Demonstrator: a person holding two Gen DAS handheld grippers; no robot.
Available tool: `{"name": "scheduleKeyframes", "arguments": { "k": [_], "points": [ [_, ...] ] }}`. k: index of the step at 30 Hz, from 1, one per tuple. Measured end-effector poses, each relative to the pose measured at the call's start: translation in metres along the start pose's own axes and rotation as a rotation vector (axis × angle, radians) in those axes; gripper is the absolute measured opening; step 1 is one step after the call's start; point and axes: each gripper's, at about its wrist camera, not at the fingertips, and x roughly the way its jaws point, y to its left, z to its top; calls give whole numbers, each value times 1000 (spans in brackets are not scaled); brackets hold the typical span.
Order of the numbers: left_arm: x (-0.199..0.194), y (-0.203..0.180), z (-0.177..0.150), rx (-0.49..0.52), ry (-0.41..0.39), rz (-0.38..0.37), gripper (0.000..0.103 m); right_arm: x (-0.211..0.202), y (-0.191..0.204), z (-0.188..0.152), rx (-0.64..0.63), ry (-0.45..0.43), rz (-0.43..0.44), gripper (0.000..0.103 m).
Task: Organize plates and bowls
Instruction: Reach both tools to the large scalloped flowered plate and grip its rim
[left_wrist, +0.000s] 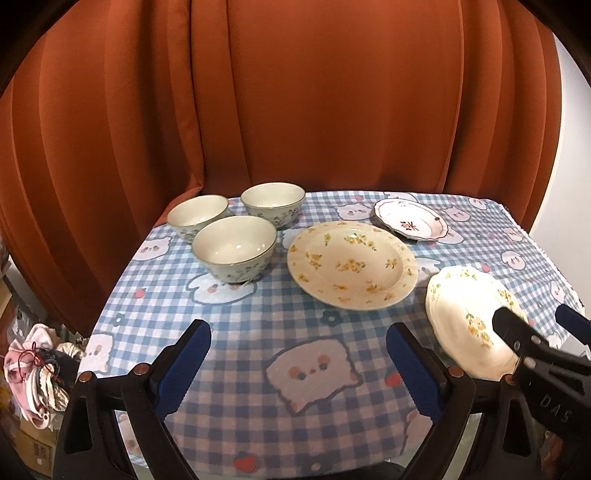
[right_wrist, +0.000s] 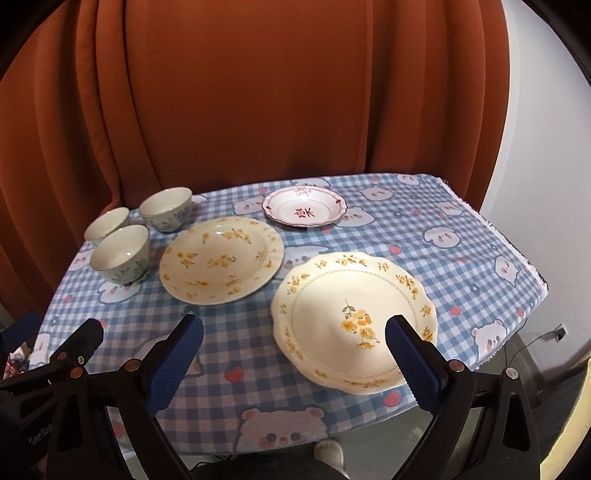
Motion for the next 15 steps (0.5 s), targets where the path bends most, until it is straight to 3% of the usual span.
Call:
{"name": "scheduleKeyframes", "arguments": {
  "k": [15],
  "points": [
    [82,-110,21,-43,124,0,89,86,-91,36,-80,85,20,96]
  ]
}}
